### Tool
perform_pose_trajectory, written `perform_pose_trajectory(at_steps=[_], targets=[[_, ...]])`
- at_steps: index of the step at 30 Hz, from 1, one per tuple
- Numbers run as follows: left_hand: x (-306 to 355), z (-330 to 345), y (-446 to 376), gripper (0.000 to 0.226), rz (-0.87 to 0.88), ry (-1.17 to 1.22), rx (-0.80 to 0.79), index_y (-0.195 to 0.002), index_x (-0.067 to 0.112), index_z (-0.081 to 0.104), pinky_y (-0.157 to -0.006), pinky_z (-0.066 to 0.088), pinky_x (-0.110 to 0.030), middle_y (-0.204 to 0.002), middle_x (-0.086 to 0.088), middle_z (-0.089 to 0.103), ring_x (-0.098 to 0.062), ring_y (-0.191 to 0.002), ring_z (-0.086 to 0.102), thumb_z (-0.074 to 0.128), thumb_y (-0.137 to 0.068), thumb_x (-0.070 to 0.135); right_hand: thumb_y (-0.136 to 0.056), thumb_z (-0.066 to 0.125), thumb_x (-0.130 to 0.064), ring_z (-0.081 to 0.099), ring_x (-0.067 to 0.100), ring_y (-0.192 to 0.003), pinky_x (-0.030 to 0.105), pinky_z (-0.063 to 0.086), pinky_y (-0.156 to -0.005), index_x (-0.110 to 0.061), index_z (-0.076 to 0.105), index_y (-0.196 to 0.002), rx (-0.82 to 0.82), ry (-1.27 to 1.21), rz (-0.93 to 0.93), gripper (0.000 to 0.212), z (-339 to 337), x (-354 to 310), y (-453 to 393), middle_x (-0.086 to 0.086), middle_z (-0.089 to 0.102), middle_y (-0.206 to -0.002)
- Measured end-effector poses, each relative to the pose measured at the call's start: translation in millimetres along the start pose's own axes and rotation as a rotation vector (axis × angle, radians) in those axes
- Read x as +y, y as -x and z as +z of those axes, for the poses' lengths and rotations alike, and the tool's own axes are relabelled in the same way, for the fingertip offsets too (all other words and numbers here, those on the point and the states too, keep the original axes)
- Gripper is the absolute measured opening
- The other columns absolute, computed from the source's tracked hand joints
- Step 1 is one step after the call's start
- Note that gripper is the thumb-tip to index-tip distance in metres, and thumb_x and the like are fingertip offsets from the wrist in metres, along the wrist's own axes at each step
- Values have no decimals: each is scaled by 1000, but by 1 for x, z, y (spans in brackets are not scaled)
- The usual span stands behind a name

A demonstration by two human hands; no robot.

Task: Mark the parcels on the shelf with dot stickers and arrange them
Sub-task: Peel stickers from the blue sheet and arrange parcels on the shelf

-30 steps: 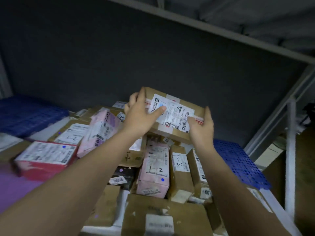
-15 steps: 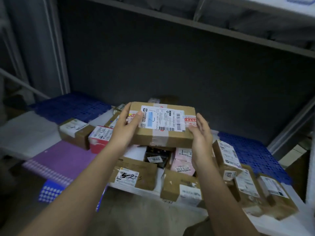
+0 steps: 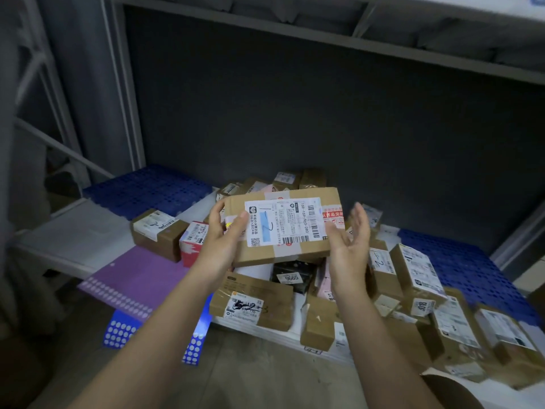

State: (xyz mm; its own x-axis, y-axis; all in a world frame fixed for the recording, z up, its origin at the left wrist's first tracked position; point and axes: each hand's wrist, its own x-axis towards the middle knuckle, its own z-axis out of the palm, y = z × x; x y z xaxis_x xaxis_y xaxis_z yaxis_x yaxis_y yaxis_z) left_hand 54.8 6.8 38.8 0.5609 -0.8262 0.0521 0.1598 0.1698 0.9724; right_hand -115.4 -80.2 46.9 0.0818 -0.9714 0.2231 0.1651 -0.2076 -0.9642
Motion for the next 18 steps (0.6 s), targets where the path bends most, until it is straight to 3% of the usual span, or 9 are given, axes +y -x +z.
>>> perform_pose_trajectory(at_steps=[2,4,6,8,10,12,15,18], targets=[[-5,2,1,42,0,20,36,-127,44,26,-76,56,-35,-105,11,67,-8,-89,69,51,-94,41,-67,80,-52,35,16,-138,50,38,-107,-56,12,-141,-9,-12,135,101,3,10,4,-6,22,-156],[-13,5,2,51,-47,59,21,-128,45,20,-87,54,-44,-119,6,62,-15,-102,65,54,-91,49,-58,79,-59,34,22,-139,58,29,-111,-54,-2,-144,-134,-130,295,119,8,18,11,-4,25,-156],[-20,5,4,52,-133,102,-8,-129,41,21,-88,52,-50,-121,3,60,-20,-105,63,56,-91,46,-64,77,-50,49,23,-128,58,38,-105,-49,11,-146,-242,-278,341,106,13,25,15,-1,46,-146],[-25,2,9,42,-188,74,-25,-123,26,34,-86,52,-44,-109,2,62,-18,-98,63,60,-91,33,-79,71,-35,60,20,-115,52,48,-97,-42,27,-144,-233,-290,320,79,13,26,13,-2,61,-128],[-29,-7,14,29,-184,-65,-18,-105,19,48,-88,46,-34,-101,2,61,-17,-94,59,66,-85,29,-90,61,-22,63,15,-107,40,53,-85,-39,32,-142,-243,-194,287,62,6,24,7,-5,64,-120],[-29,-16,15,30,-173,-145,-52,-104,22,53,-92,41,-28,-106,7,59,-10,-101,55,69,-82,33,-90,61,-16,64,12,-105,32,54,-77,-39,33,-142,-325,-51,241,63,-5,23,4,-6,62,-123],[-24,-18,17,54,-147,-180,-226,-128,30,49,-97,40,-27,-122,15,59,-2,-113,54,71,-79,39,-81,72,-8,58,5,-110,20,54,-72,-37,26,-143,-453,142,145,83,-16,27,13,-8,54,-129],[-23,-11,19,34,-73,-179,-277,-117,21,57,-91,47,-21,-113,7,67,-6,-108,61,66,-86,14,-70,83,-14,46,6,-126,24,50,-93,-34,28,-140,-504,286,15,92,-21,39,24,-7,45,-138]])
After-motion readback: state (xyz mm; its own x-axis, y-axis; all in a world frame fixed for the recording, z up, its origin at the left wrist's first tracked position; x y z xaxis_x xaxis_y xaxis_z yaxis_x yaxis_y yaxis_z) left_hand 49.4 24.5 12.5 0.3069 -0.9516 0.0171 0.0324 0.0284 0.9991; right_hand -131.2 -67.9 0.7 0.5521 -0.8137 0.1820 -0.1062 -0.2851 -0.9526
